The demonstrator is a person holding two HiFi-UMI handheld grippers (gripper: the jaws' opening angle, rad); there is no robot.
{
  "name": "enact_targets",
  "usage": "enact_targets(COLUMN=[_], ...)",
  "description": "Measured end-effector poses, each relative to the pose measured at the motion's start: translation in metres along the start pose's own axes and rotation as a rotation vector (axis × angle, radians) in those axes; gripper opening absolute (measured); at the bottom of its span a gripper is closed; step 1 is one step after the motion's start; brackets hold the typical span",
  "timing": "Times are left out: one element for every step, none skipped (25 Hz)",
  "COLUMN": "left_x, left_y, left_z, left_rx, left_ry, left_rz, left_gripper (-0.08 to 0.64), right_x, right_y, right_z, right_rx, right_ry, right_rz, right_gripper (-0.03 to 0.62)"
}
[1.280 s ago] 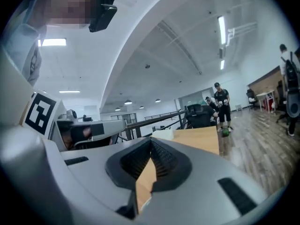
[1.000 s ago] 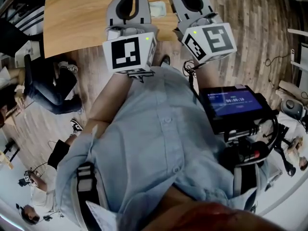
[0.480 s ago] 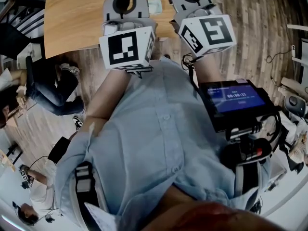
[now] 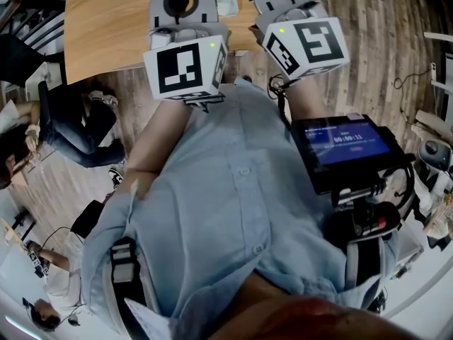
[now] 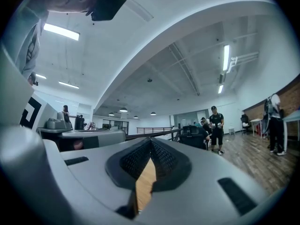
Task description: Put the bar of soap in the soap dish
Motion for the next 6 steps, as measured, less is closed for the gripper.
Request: enact_targets(left_x=[0.0001,0.0001,0.0001,0.0001,0.0,0.0], left_y=[0.0,0.0,0.0001,0.0002,0.0004,0.0006], left_z=[-0.0001,-0.0004,-0.0007,-0.0009,-0.001,-0.0011], left_rx=[-0.001,-0.002,-0.002,-0.003,-0.004,-0.004], left_ry=[-0.001,0.0,0.001,0.002,0.002,0.003], left_rz=[0.0,-0.001,-0.002,-0.003,-0.004,-0.004], left_gripper=[0.006,0.006,0.006,0.006,0.006,0.006], right_x=[0.0,0.0,-0.0001,-0.0001,-0.0002,-0.0002], right_y=[0.0001,0.0001,0.0,-0.0001,-0.0003,-0.0004], right_z=[-0.0003,-0.0004,-0.0005,-0.0005,-0.0004,-0.0003], right_rx=[0.001,0.002,0.004,0.006,0.009,0.012], right_ry=[0.0,0.0,0.0,0.0,0.001,0.002], right_rz=[0.0,0.0,0.0,0.0,-0.001,-0.001], right_gripper=[0.006,0.006,0.006,0.006,0.006,0.006])
Point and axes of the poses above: the fingertips, and each gripper's own axes: x backward along the fingers, y to its left, z out of its underside, the point moved 4 cm from there along x, backward along the fingers, and after that the axes turned 1 degree about z, right-handed, at the moved point
